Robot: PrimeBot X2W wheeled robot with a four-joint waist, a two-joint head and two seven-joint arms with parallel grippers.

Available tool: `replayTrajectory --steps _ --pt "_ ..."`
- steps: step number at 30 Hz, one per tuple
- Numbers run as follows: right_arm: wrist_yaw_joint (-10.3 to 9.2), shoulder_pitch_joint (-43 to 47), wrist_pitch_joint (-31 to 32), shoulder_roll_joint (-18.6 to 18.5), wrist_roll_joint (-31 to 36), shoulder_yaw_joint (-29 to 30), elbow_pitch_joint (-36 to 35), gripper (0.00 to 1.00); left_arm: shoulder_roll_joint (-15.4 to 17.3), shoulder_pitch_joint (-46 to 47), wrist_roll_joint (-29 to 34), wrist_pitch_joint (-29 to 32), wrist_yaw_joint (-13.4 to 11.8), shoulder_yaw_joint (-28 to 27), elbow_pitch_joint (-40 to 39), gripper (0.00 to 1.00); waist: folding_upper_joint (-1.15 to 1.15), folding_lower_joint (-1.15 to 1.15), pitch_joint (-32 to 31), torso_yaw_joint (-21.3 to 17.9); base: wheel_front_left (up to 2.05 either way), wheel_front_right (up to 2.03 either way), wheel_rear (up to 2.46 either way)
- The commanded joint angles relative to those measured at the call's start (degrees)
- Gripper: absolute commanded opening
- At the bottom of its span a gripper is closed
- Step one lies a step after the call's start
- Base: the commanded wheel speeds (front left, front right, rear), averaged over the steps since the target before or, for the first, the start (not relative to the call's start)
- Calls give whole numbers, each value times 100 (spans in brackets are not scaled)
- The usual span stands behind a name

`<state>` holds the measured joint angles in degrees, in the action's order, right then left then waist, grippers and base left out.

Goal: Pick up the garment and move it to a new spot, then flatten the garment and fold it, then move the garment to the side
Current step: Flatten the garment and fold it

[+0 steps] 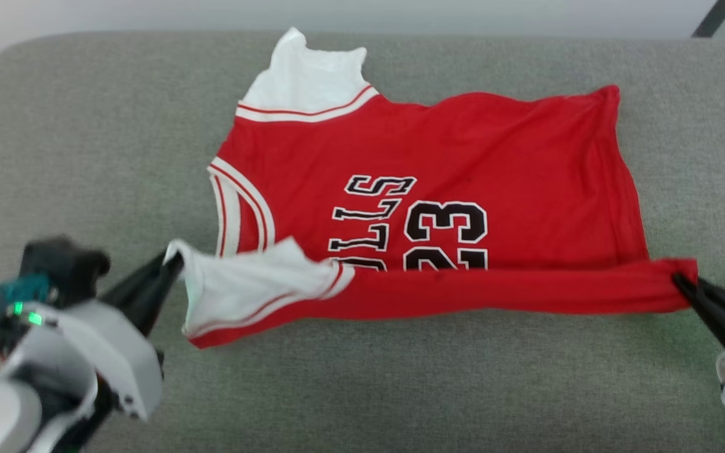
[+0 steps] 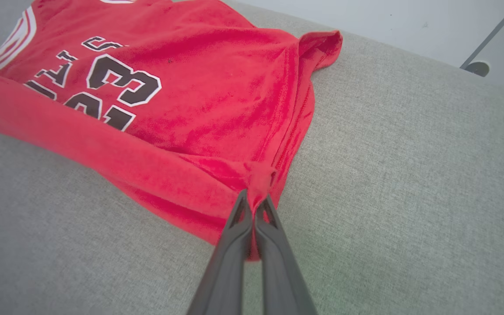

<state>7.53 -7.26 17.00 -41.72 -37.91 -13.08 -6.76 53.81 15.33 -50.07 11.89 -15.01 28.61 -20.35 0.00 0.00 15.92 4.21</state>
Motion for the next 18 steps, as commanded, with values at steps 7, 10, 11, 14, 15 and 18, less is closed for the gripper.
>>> replayTrajectory --steps 7,10,11,14,15,18 --pt "-8 -1058 308 162 151 -286 516 0 -458 1603 320 390 946 378 1327 0 0 0 394 -176 0 0 0" --pt "-8 -1262 355 201 192 -391 674 0 -604 1882 358 452 1147 478 1706 0 0 0 458 -194 0 0 0" --pt "-8 -1365 373 228 190 -442 752 0 -683 2001 366 486 1229 534 1884 0 0 0 489 -201 0 0 0" --pt "-8 -1618 467 310 189 -586 999 0 -901 2305 374 554 1464 665 2405 0 0 0 562 -203 0 0 0" --pt "-8 -1692 516 339 172 -643 1075 0 -973 2375 367 575 1537 716 2579 0 0 0 576 -200 0 0 0" --pt "-7 -1890 611 384 127 -792 1233 0 -1207 2576 284 652 1730 824 3074 0 0 0 626 -196 0 0 0"
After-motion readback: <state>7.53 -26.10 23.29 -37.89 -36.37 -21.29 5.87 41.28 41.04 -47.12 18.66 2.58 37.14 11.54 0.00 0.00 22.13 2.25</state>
